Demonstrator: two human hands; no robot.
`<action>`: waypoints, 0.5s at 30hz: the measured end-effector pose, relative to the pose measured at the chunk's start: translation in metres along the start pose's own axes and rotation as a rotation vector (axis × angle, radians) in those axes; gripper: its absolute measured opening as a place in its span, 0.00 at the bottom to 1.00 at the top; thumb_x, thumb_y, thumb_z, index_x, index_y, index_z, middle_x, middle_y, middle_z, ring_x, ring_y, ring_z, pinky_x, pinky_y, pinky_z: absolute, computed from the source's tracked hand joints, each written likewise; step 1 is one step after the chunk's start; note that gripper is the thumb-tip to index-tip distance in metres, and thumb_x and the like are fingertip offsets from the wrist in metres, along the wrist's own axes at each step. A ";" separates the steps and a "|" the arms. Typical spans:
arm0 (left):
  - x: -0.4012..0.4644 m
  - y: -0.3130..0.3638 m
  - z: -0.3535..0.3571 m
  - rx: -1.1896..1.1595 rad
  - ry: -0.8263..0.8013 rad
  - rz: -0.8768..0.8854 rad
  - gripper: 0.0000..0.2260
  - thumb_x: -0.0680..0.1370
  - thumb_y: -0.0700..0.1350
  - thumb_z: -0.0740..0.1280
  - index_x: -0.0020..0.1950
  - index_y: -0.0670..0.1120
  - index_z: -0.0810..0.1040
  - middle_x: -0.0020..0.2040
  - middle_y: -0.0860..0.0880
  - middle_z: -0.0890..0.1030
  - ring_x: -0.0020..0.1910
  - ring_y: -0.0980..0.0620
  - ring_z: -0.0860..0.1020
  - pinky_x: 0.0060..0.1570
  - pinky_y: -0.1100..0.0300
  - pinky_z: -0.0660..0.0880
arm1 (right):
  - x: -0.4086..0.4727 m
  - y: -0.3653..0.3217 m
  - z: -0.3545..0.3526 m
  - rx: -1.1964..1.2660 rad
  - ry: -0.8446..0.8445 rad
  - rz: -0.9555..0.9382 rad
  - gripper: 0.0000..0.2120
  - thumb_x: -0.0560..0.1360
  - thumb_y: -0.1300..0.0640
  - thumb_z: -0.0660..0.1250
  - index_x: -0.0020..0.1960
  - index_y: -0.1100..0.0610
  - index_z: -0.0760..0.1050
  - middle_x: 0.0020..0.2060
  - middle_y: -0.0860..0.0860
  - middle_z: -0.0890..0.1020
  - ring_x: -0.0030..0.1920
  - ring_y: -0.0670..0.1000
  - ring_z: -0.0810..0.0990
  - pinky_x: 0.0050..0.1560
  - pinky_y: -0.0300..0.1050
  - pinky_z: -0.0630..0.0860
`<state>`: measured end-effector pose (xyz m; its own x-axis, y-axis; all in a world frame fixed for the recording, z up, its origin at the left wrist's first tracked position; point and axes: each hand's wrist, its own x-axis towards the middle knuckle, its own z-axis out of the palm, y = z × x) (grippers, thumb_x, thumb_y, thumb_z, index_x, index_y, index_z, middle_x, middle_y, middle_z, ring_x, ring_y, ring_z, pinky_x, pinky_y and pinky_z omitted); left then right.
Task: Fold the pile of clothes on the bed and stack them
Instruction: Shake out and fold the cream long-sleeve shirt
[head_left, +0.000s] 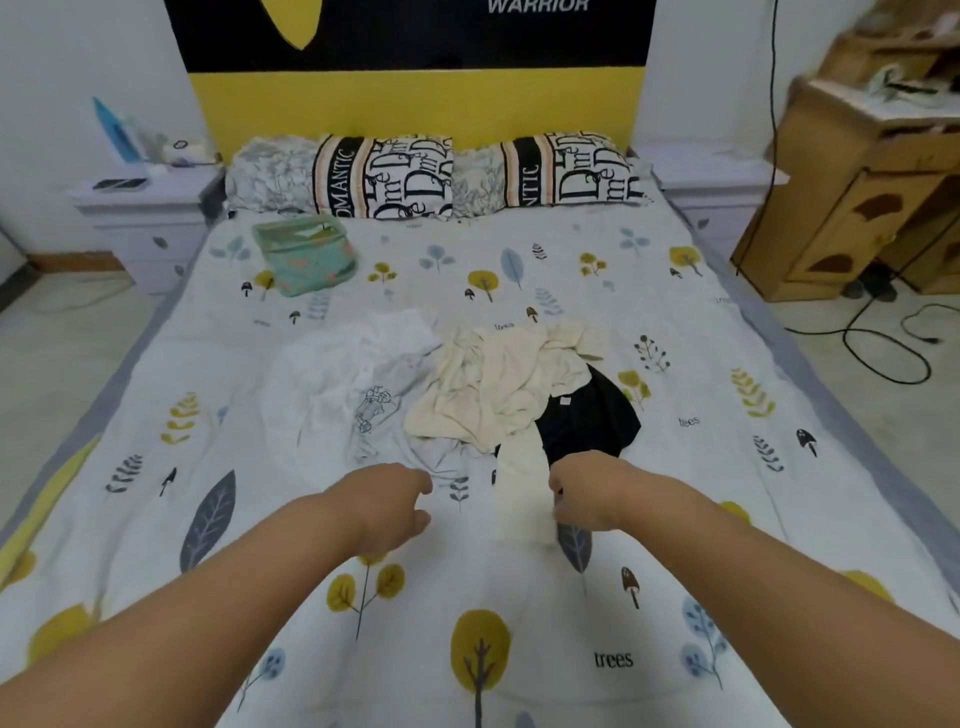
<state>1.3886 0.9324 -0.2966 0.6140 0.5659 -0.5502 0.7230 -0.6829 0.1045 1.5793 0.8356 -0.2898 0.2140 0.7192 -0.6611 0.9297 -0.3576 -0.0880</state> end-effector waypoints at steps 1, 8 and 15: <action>0.017 -0.002 0.006 0.006 0.010 -0.002 0.21 0.81 0.52 0.56 0.73 0.49 0.61 0.69 0.46 0.68 0.67 0.47 0.68 0.61 0.58 0.66 | 0.019 0.003 0.006 0.015 0.017 0.014 0.15 0.78 0.58 0.58 0.62 0.62 0.71 0.53 0.54 0.76 0.51 0.52 0.73 0.44 0.40 0.72; 0.129 -0.022 0.050 0.034 0.157 -0.054 0.20 0.79 0.46 0.58 0.70 0.45 0.64 0.69 0.44 0.65 0.66 0.43 0.67 0.61 0.50 0.68 | 0.147 0.006 0.055 0.046 0.308 0.074 0.24 0.77 0.60 0.58 0.71 0.55 0.57 0.67 0.57 0.64 0.64 0.58 0.64 0.56 0.47 0.67; 0.217 -0.034 0.087 0.006 0.314 -0.011 0.24 0.80 0.45 0.57 0.75 0.48 0.55 0.78 0.49 0.48 0.75 0.46 0.53 0.69 0.47 0.60 | 0.245 0.006 0.080 0.004 0.521 0.065 0.35 0.77 0.60 0.59 0.76 0.49 0.43 0.76 0.55 0.42 0.74 0.64 0.45 0.71 0.59 0.56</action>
<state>1.4699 1.0379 -0.4921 0.6744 0.6878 -0.2686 0.7291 -0.6778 0.0947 1.6137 0.9620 -0.5122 0.3929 0.8959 -0.2075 0.9086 -0.4130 -0.0625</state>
